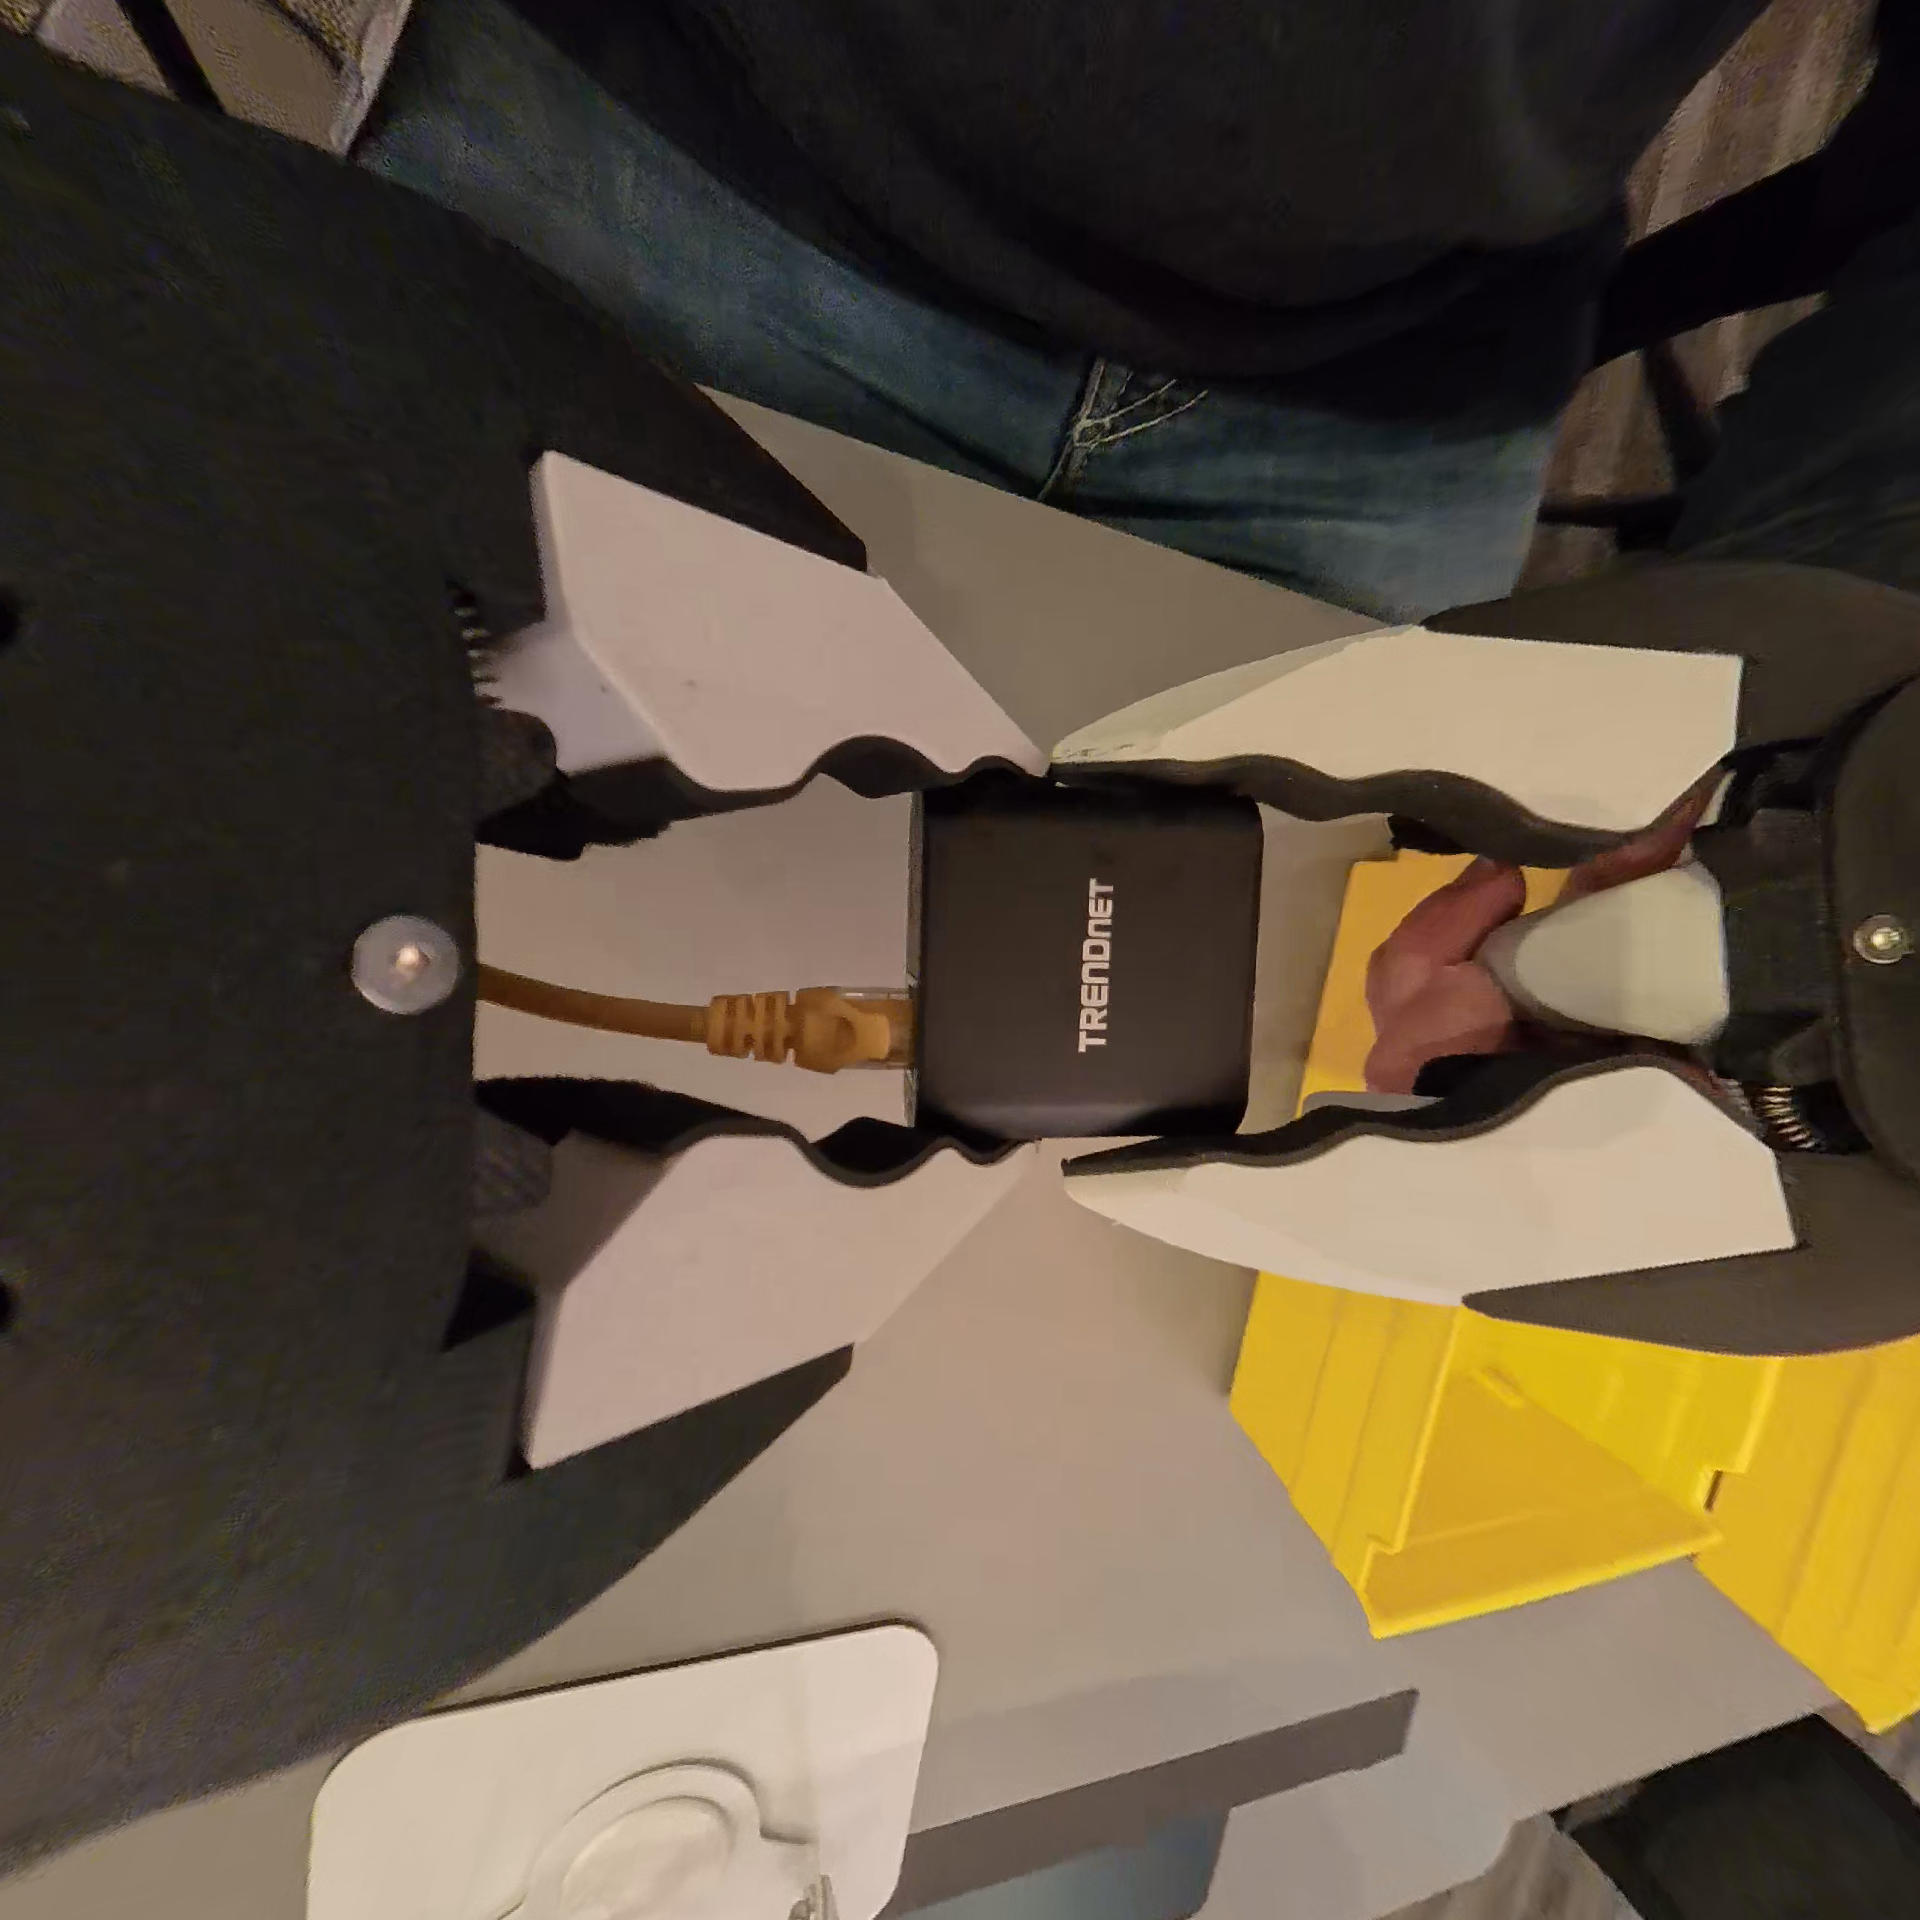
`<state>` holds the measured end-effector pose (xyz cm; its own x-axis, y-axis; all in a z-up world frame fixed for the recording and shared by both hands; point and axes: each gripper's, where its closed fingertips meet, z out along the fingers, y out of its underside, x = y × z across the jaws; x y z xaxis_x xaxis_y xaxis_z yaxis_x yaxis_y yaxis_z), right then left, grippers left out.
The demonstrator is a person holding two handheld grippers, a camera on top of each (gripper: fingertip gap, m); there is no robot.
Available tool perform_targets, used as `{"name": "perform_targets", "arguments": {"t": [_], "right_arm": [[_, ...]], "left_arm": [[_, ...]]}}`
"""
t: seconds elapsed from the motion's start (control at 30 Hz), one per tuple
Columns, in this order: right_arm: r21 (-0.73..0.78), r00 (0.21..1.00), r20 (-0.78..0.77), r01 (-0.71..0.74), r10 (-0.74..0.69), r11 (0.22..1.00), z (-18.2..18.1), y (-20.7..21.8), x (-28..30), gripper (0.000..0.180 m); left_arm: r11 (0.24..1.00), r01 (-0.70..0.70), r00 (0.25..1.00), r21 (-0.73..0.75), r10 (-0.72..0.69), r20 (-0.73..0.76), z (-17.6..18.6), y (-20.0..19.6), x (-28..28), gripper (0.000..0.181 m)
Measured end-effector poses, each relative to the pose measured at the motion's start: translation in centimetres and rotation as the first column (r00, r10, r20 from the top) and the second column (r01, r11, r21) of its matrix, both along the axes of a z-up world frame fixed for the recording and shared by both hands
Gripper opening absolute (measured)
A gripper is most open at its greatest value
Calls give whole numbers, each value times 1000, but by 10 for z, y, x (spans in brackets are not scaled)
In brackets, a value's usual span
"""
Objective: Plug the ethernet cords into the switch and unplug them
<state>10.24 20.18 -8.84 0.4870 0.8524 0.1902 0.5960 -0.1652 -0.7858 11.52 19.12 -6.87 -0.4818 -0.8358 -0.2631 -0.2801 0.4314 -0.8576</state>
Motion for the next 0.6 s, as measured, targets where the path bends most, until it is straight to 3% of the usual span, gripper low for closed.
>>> {"name": "perform_targets", "arguments": {"t": [0.03, 0.43, 0.6], "right_arm": [[4, 1000, -12, -5, 5, 1000, 0, 0, 0, 61], [39, 990, -140, -27, 32, 999, 12, -4, -7, 61], [17, 992, -122, -12, 13, 1000, 5, -1, -5, 61]], "left_arm": [[1000, 3, 1000, -4, -3, 4, 0, -1, 0, 63], [987, 56, 994, -149, -40, 105, 9, -4, -3, 63], [988, 45, 997, -147, -35, 68, 2, -1, -3, 63]]}}
